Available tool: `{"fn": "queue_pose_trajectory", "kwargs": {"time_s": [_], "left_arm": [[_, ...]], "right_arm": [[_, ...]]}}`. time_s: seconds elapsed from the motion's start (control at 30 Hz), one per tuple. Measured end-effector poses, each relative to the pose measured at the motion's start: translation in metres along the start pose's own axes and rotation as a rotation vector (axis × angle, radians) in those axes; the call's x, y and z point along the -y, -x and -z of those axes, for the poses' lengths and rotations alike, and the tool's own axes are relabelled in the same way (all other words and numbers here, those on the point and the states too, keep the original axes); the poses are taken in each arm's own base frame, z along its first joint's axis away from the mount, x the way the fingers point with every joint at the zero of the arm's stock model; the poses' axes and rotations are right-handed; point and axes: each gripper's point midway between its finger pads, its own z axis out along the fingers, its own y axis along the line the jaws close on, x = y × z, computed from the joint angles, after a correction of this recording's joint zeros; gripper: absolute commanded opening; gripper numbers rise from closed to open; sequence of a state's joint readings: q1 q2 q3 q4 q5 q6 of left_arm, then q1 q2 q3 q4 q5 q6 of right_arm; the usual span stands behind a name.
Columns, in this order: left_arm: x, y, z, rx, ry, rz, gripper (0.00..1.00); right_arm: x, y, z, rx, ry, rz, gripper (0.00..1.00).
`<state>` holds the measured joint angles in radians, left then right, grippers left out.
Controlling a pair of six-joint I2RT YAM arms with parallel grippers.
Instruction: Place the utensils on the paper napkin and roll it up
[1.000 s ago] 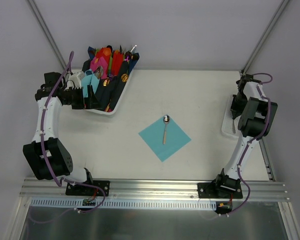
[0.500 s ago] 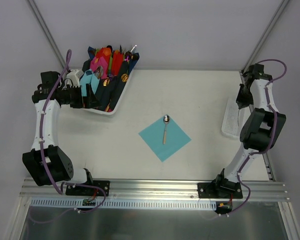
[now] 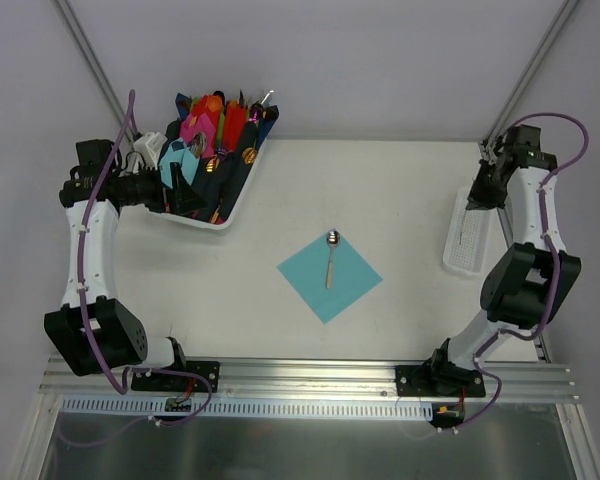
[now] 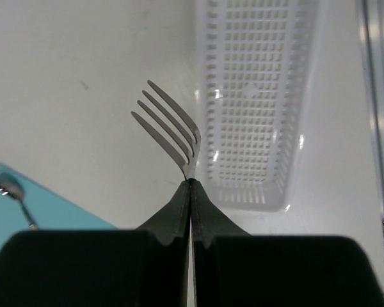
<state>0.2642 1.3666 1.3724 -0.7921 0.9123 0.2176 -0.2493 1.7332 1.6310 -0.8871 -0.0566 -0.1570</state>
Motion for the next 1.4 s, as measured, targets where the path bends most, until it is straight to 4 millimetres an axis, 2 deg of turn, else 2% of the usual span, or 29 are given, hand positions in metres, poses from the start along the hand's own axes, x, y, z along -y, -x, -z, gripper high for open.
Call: {"fn": "queue_pose_trajectory", "kwargs": {"time_s": [0.1,0.13,0.23,0.33,0.43,0.63,0.73,0.9,1.13,1.4], "left_arm": [[0.018,0.004,0.000,0.021,-0.106,-0.013,0.99],[0.025,0.006,0.001,0.028,-0.143,-0.014,0.99],[0.042,0.014,0.003,0.049,-0.237,-0.022,0.97],[0.059,0.023,0.002,0.057,-0.351,-0.020,0.94],[0.077,0.024,-0.005,0.036,-0.465,-0.009,0.91],[0.128,0.008,-0.022,-0.058,-0.663,-0.042,0.85],[0.152,-0.003,-0.027,-0.100,-0.740,-0.076,0.82],[0.176,-0.026,-0.035,-0.169,-0.816,-0.094,0.81],[0.181,-0.044,-0.041,-0.213,-0.851,-0.080,0.81],[0.188,-0.053,-0.044,-0.229,-0.882,-0.103,0.79]], "right_arm": [[-0.034,0.000,0.029,0.059,0.128,0.010,0.00],[-0.055,0.000,0.046,0.094,0.200,0.024,0.00],[-0.114,-0.009,0.080,0.151,0.390,0.083,0.00],[-0.172,-0.035,0.109,0.157,0.614,0.108,0.00],[-0.212,-0.064,0.122,0.112,0.782,0.097,0.00],[-0.283,-0.113,0.140,-0.013,1.031,0.069,0.00],[-0.310,-0.127,0.160,-0.035,1.137,0.077,0.00],[-0.345,-0.147,0.193,-0.065,1.301,0.095,0.00],[-0.375,-0.170,0.210,-0.135,1.415,0.095,0.00],[-0.394,-0.180,0.224,-0.178,1.497,0.086,0.00]]}}
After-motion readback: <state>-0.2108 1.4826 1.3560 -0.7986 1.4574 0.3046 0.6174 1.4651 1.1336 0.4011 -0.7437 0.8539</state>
